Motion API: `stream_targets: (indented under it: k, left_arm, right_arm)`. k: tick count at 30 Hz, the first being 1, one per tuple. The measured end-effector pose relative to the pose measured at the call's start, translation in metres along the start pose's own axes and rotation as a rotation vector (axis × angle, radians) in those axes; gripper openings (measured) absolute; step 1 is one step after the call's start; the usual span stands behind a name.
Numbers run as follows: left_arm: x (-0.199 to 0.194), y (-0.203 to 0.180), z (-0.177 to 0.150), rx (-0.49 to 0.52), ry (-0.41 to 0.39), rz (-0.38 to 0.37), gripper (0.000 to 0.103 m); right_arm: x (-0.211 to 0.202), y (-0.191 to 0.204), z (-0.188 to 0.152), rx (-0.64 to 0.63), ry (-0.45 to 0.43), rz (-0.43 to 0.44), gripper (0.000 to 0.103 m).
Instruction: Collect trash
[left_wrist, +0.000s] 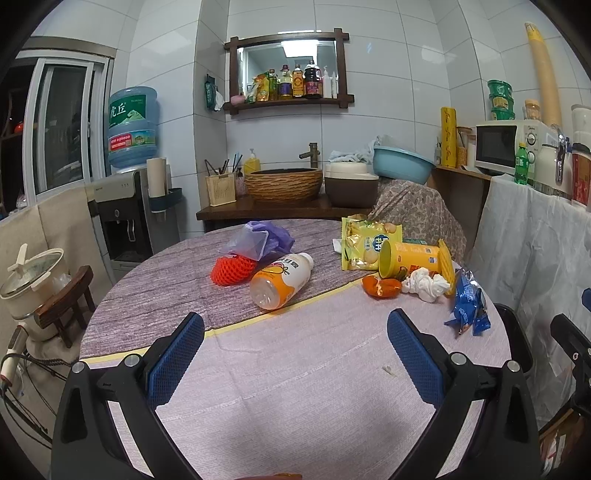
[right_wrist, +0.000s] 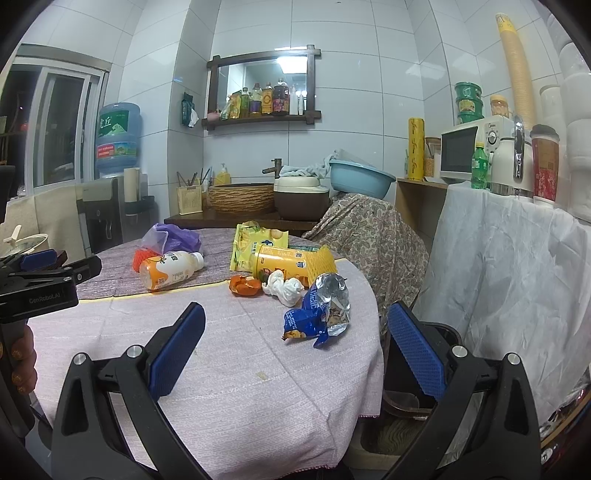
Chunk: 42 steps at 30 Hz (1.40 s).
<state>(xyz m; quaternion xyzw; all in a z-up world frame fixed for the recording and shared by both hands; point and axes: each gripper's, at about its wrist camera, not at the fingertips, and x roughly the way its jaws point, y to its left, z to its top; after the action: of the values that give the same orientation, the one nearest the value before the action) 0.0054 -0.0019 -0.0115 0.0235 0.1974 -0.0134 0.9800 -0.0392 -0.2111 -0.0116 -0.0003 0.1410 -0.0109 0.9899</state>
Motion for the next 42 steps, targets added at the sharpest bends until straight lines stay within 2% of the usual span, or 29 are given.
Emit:
stream_targets:
  k: [38,42]
  left_arm:
    - [0.0006,-0.0019,-0.0014,0.007,0.006,-0.004,0.098]
    - [0.0063,-0.0001,-0.0035,0.011,0.029,-0.024,0.098]
  right_arm:
    - [0.0015,-0.0029,-0.0029,0.001,0.007,0.003,0.098]
    - [0.0075,-0.0024,-0.0052,-0.005,0.02,0.002,0.098]
